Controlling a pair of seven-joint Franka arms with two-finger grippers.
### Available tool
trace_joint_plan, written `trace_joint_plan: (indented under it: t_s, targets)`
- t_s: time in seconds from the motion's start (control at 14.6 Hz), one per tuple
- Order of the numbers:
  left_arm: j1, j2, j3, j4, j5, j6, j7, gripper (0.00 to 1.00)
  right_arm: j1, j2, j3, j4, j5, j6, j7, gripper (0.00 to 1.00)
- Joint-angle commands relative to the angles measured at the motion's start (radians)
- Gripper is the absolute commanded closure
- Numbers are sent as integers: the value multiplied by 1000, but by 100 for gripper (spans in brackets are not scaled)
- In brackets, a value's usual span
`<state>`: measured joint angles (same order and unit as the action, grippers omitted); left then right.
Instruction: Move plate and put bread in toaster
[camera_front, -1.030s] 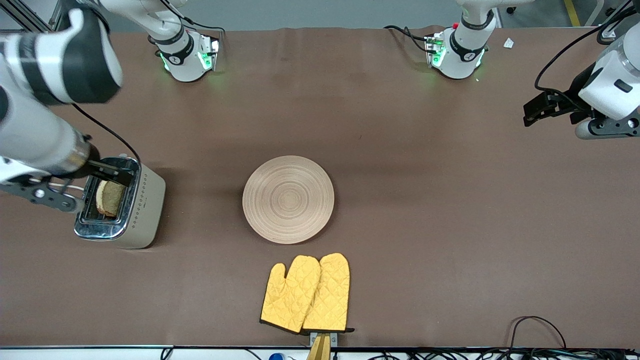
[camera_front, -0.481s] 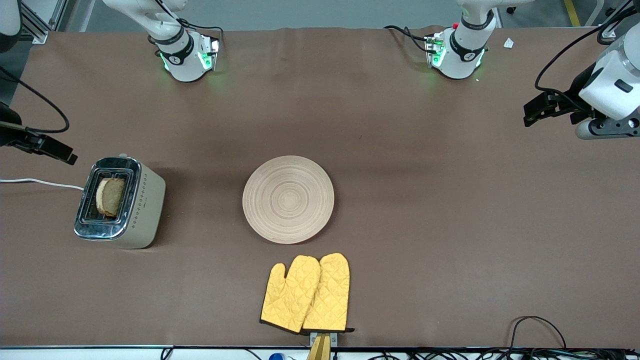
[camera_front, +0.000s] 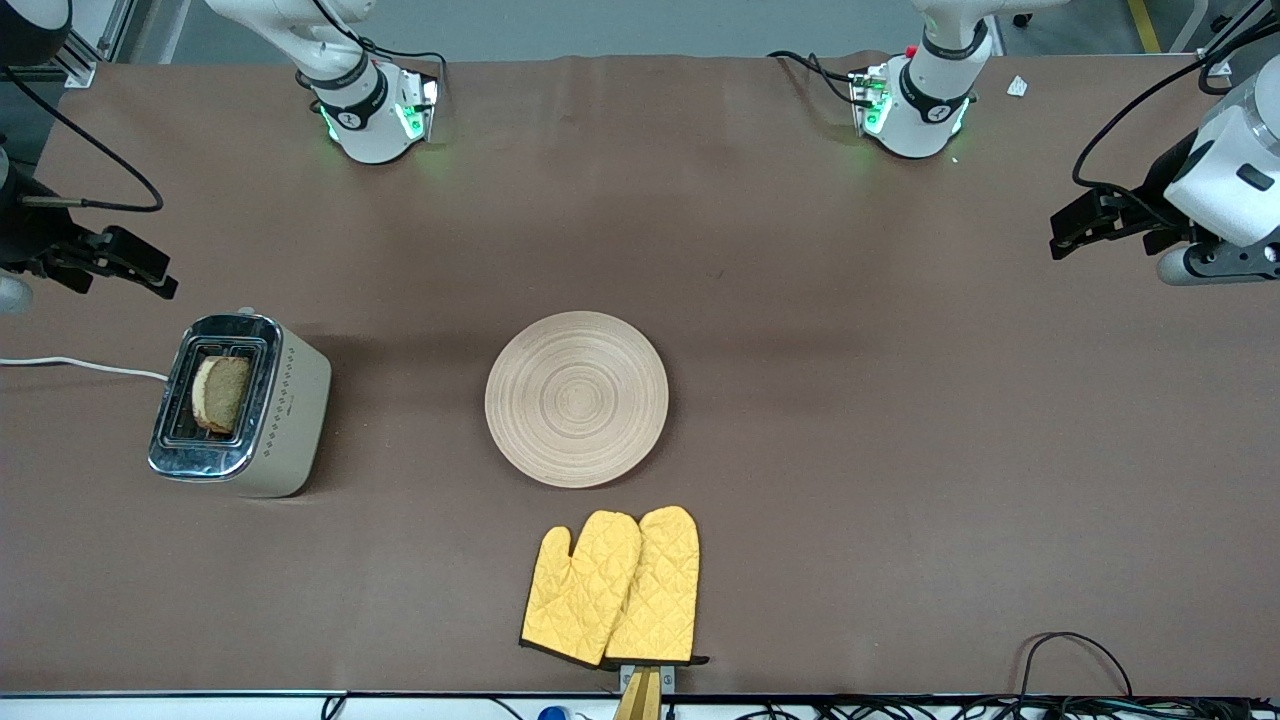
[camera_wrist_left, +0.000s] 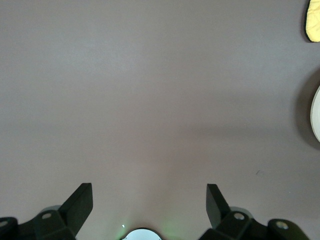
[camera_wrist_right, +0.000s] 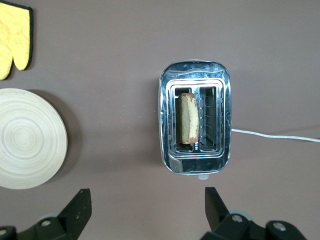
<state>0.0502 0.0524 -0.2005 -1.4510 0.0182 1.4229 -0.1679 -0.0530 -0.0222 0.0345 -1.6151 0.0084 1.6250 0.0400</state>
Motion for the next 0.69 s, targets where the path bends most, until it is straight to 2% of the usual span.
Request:
trace_joint_plan:
  t_s: [0.0,0.62]
  targets:
    - [-3,10,-2,26,3,-5,4,0,-13,-35,-15,-37,-10,7,-75,0]
    - [-18,10,-7,26,3,-5,10,0,-15,-27,-19,-23,-24,7,-65,0]
